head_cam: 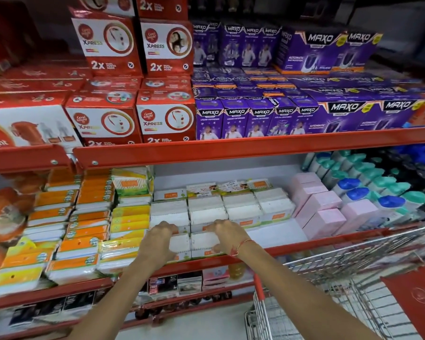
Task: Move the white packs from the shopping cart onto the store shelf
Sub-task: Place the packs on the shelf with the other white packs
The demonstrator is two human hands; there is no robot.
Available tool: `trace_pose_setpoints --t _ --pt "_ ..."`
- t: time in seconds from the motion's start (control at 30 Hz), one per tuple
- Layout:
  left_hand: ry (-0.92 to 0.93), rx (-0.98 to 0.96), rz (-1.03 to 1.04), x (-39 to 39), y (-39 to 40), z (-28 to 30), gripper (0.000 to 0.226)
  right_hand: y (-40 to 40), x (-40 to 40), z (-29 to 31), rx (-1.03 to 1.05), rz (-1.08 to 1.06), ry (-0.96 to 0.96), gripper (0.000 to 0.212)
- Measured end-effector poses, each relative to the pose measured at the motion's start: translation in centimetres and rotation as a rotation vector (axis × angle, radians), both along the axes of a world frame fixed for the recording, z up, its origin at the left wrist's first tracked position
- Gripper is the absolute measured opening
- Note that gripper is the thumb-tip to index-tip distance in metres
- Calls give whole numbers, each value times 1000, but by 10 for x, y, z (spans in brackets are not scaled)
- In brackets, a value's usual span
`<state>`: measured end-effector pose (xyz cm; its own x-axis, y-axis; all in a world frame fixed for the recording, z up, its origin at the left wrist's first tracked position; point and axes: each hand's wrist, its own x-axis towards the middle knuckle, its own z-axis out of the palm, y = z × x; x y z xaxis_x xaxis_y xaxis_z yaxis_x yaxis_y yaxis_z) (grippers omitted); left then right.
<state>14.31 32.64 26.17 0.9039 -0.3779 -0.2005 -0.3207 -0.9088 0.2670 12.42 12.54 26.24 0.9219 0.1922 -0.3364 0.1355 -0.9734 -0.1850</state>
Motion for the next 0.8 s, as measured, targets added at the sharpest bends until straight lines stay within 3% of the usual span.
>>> trace_pose_setpoints --t 0.13,0.33,0.5,0.8 --pt "-135 -251 -94 -12 -24 9 47 -14 -14 9 86 -64 -99 61" --pt "-228 -430 -226 -32 -82 9 25 -62 -51 12 176 -206 -267 26" --pt "-206 -467 -365 -51 -137 -2 20 -109 -87 7 180 -336 -307 15" --pt "-51 -393 -602 -86 -255 -39 21 -209 -153 -44 128 -525 -154 14"
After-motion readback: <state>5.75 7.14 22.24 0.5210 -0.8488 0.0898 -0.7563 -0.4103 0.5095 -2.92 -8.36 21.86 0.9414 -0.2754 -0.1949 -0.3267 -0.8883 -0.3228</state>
